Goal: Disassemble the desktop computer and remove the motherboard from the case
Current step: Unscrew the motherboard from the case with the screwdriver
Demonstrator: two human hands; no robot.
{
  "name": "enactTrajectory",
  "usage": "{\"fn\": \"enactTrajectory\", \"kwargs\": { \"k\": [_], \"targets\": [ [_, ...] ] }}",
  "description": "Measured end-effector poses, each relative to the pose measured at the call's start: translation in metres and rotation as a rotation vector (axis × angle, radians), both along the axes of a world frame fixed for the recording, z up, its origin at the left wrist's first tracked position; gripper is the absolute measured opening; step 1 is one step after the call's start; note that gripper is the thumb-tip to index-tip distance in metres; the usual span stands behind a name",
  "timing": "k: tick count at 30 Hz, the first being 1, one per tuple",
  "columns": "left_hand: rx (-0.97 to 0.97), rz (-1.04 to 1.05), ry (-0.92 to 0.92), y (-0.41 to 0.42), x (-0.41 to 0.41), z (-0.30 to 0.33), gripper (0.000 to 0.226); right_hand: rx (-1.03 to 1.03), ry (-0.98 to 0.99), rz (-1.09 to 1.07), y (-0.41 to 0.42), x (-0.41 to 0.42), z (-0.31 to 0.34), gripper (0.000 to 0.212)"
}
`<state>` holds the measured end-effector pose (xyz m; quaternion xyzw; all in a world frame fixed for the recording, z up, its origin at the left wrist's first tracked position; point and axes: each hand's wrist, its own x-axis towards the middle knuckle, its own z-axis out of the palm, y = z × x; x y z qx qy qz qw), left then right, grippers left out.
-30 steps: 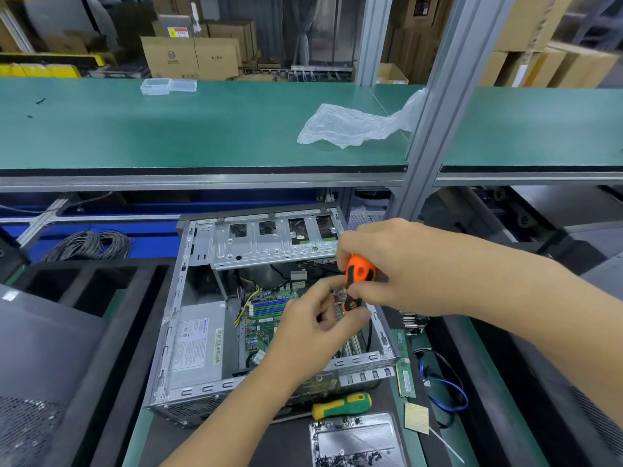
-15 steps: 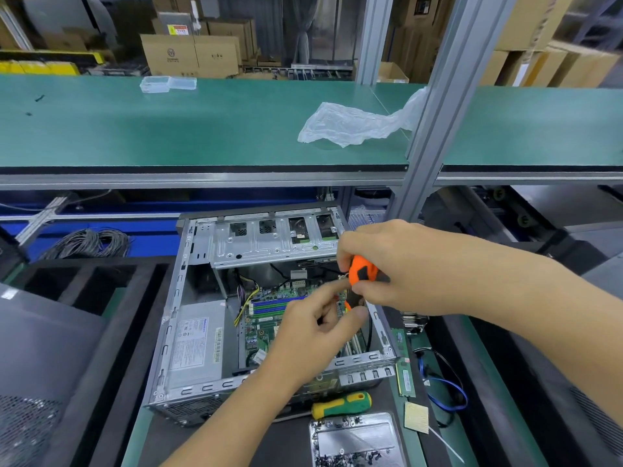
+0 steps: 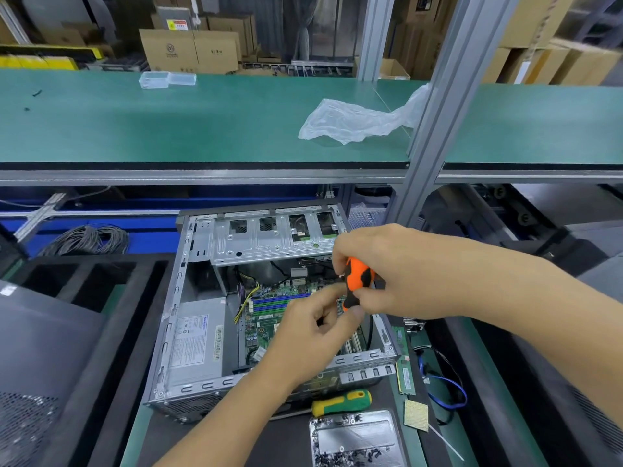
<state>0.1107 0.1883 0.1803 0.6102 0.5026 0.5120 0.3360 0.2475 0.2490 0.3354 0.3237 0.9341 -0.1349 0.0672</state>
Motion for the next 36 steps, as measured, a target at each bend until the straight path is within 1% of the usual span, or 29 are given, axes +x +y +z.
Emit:
{"fn": "enactTrajectory", "kwargs": {
  "k": [1,3,4,6,7,8,9,10,11,12,14,17,20,21,22,24,26,28,29,31,32,35,36],
  "targets": [
    [0.015,0.007,0.014,0.0,0.0,0.001,0.006,-0.026,0.007,0.011,0.0,0.001,0.0,0.028],
    [0.006,0.034,0.016,0.001,0.0,0.0,0.005,-0.043,0.032,0.005,0.0,0.002,-0.001,0.032],
    [-0.011,0.046,0.018,0.002,0.0,0.0,0.011,-0.023,0.03,-0.022,0.0,0.002,-0.003,0.037],
    [-0.026,0.085,0.036,0.005,0.0,-0.001,0.03,0.105,-0.022,-0.068,0.002,0.001,-0.006,0.055],
    [-0.032,0.099,0.033,0.006,0.001,-0.002,0.036,0.175,-0.045,-0.065,0.003,0.0,-0.008,0.056],
    [-0.043,0.103,0.017,0.007,0.001,-0.001,0.037,0.206,-0.043,-0.051,0.003,-0.001,-0.009,0.051],
    [-0.049,0.095,-0.004,0.007,0.002,-0.002,0.033,0.198,-0.024,-0.036,0.003,-0.002,-0.01,0.04],
    [-0.055,0.065,-0.027,0.006,0.001,-0.002,0.028,0.168,0.0,-0.017,0.003,-0.002,-0.009,0.03],
    [-0.045,0.031,-0.04,0.005,0.001,-0.002,0.025,0.128,0.019,0.004,0.003,-0.002,-0.008,0.025],
    [-0.031,0.0,-0.034,0.004,0.001,-0.001,0.021,0.082,0.031,0.018,0.003,-0.001,-0.007,0.024],
    [0.013,-0.021,0.005,0.001,0.001,-0.001,0.007,0.006,0.05,0.028,0.004,0.002,-0.006,0.031],
    [0.002,0.018,0.013,0.003,0.0,-0.001,0.012,0.004,0.067,0.034,0.003,0.002,-0.009,0.034],
    [-0.059,0.078,0.036,0.008,0.001,-0.002,0.029,0.099,0.017,-0.036,0.003,0.0,-0.013,0.053],
    [-0.068,0.082,0.029,0.009,0.0,-0.002,0.032,0.143,0.008,-0.035,0.003,-0.001,-0.015,0.05],
    [-0.078,0.069,0.019,0.009,0.0,-0.003,0.033,0.171,0.015,-0.03,0.004,-0.001,-0.018,0.043],
    [-0.078,0.014,0.036,0.009,0.0,-0.006,0.029,0.178,0.068,-0.035,0.006,0.0,-0.021,0.031],
    [-0.062,-0.002,0.097,0.009,-0.001,-0.009,0.019,0.152,0.122,-0.053,0.007,0.002,-0.022,0.029],
    [-0.069,0.019,0.135,0.01,-0.001,-0.014,0.026,0.121,0.188,-0.072,0.006,0.005,-0.022,0.029],
    [-0.084,0.023,0.118,0.011,-0.001,-0.016,0.026,0.116,0.215,-0.076,0.006,0.006,-0.023,0.029],
    [-0.123,0.003,0.041,0.011,-0.002,-0.018,0.017,0.117,0.252,-0.087,0.007,0.011,-0.022,0.026],
    [-0.149,-0.012,-0.003,0.012,-0.004,-0.021,0.018,0.118,0.269,-0.099,0.008,0.014,-0.022,0.026],
    [-0.234,-0.001,-0.081,0.014,-0.012,-0.029,0.028,0.137,0.31,-0.172,0.015,0.028,-0.019,0.024],
    [-0.28,0.028,-0.08,0.015,-0.016,-0.033,0.039,0.142,0.327,-0.211,0.019,0.035,-0.019,0.025]
  ]
}}
